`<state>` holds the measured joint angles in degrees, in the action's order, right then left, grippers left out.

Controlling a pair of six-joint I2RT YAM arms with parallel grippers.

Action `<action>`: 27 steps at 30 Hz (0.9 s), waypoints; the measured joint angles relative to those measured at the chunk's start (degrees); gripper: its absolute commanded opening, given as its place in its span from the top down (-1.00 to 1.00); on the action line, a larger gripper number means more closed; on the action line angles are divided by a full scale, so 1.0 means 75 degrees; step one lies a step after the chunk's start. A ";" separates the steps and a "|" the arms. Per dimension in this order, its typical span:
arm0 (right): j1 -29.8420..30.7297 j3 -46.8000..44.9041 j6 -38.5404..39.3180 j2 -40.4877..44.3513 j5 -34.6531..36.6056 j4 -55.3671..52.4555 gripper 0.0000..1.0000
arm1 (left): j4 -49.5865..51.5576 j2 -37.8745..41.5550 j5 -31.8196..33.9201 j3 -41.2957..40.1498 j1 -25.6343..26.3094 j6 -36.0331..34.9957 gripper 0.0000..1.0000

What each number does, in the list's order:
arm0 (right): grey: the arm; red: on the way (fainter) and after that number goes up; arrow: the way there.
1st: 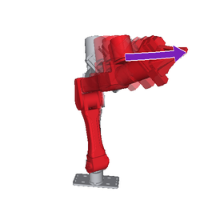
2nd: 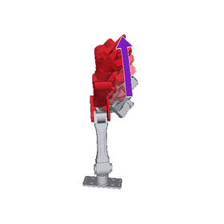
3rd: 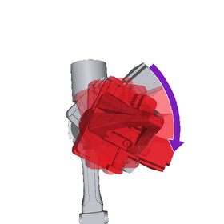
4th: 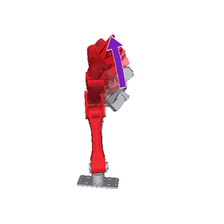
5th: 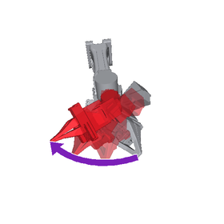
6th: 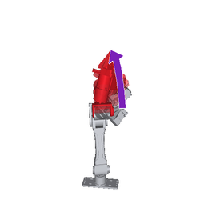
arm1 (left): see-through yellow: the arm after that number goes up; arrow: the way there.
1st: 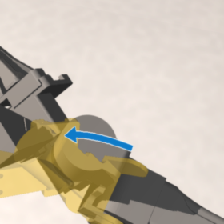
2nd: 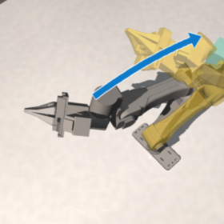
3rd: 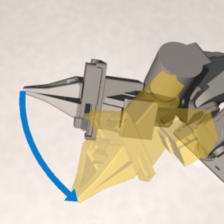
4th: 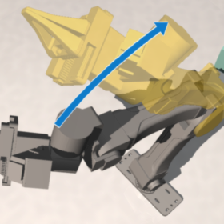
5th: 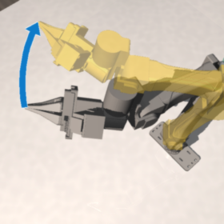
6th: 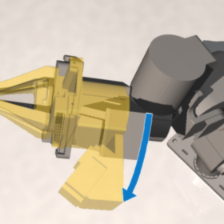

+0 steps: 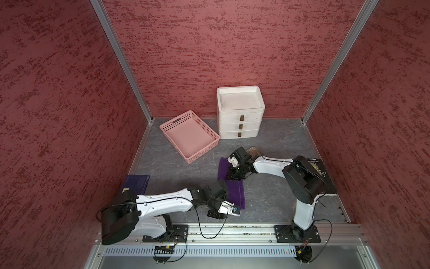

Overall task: Fold the square dishcloth
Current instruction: Fold the cleaning item at the center of the board.

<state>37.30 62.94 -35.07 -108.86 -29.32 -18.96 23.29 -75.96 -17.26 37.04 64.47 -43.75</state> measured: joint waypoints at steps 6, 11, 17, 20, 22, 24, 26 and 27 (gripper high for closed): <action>-0.0111 -0.0055 0.0166 -0.0017 -0.0032 0.0160 0.65 | -0.0819 -0.1268 0.0507 0.0108 0.0111 0.0181 0.14; -0.0131 -0.0137 0.0262 -0.0017 -0.0067 0.0332 0.65 | -0.1387 -0.1539 0.0924 0.0256 0.0114 0.0163 0.16; -0.0140 -0.0265 0.0344 0.0015 -0.0082 0.0554 0.66 | -0.1530 -0.1588 0.1212 0.0291 0.0117 -0.0058 0.23; -0.0140 -0.0367 0.0350 0.0064 -0.0087 0.0679 0.66 | -0.1413 -0.1559 0.1378 0.0347 0.0122 -0.0163 0.10; -0.0140 -0.0434 0.0356 0.0105 -0.0087 0.0737 0.66 | -0.1122 -0.1343 0.1472 0.0356 0.0122 -0.0251 -0.10; -0.0140 -0.0472 0.0370 0.0137 -0.0087 0.0752 0.66 | -0.0883 -0.0979 0.1518 0.0356 0.0134 -0.0306 -0.17; -0.0140 -0.0487 0.0370 0.0146 -0.0085 0.0769 0.66 | -0.0778 -0.0743 0.1571 0.0420 0.0149 -0.0294 -0.21; -0.0140 -0.0487 0.0370 0.0146 -0.0087 0.0769 0.66 | -0.0737 -0.0731 0.1606 0.0501 0.0154 -0.0283 -0.21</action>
<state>36.25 59.29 -32.29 -107.77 -29.98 -13.19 17.76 -81.45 -5.21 40.80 65.63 -45.87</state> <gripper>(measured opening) 0.170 0.599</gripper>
